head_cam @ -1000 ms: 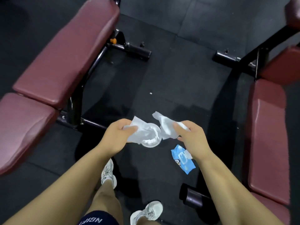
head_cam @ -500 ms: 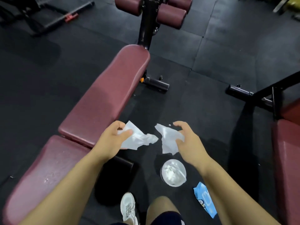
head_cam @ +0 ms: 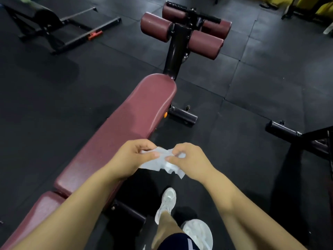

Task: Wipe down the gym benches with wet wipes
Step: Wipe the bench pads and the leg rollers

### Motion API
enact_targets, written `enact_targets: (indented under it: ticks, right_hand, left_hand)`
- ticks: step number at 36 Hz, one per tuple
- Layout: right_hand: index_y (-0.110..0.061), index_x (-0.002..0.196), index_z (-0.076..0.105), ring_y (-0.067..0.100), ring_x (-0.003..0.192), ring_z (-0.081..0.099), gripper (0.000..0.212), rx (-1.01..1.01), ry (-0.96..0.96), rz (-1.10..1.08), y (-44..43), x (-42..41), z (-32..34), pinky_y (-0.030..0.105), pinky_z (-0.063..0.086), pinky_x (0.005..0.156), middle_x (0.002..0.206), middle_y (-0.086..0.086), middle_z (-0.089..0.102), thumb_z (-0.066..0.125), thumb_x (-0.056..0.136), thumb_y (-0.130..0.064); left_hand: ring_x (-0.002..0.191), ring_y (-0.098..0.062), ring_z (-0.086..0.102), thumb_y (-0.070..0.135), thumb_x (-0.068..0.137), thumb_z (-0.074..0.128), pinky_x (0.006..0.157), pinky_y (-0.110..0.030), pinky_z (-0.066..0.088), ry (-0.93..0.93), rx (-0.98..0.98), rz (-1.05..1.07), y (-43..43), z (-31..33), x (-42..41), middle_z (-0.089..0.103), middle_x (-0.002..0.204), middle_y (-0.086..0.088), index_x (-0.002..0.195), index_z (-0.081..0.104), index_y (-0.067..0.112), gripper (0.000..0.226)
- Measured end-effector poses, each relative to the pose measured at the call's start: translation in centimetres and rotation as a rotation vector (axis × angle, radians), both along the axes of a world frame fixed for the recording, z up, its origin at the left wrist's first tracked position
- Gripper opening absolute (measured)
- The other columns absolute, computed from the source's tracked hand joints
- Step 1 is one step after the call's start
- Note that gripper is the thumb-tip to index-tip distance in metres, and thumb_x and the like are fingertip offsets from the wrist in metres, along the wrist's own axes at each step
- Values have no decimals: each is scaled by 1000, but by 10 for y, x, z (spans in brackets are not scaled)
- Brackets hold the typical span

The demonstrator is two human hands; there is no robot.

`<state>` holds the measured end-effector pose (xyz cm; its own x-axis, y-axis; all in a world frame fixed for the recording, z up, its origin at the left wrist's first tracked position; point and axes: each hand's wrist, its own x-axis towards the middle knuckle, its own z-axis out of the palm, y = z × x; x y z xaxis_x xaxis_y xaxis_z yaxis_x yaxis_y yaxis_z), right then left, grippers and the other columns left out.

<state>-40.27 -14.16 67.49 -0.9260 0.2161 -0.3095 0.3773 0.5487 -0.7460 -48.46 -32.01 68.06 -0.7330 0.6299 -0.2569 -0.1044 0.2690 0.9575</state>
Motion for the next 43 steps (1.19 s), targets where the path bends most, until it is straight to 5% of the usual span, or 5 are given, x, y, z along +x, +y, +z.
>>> enact_targets:
  ticks: [8,15,27,34,43]
  right_hand:
    - [-30,80,59,14,59,54,27,-69,22,-97,103,-90,9,23,40,45,76,0,65,44,84,-8]
    - [-16,81,74,9,87,62,45,-193,44,-54,167,-154,8,24,55,73,98,2,60,42,83,16]
    - [-33,78,58,-7,84,53,22,-18,-81,23,229,-288,0,11,39,67,87,-20,58,77,73,-23]
    - [-37,83,65,-13,95,51,21,-48,-86,58,247,-379,-15,7,40,73,99,-19,58,72,80,-17]
    - [-22,83,55,-8,89,52,11,-83,-116,102,259,-458,-50,8,40,76,97,-16,56,64,88,-20]
  left_hand:
    - [92,-17,66,12,81,65,89,-30,50,6,-110,-257,95,-4,-99,72,97,-1,90,76,19,15]
    - [70,-2,59,29,78,64,68,-18,43,64,-98,49,155,-18,-171,69,78,5,83,71,27,9]
    - [119,-7,48,25,88,63,105,-31,36,-121,-54,10,225,-60,-298,53,126,14,138,42,31,54]
    - [66,-7,53,17,88,63,68,-27,44,-255,-9,131,247,-77,-358,60,71,3,83,65,7,11]
    - [72,-15,60,21,80,61,62,-29,48,-398,-45,495,235,-91,-408,68,90,6,89,67,10,16]
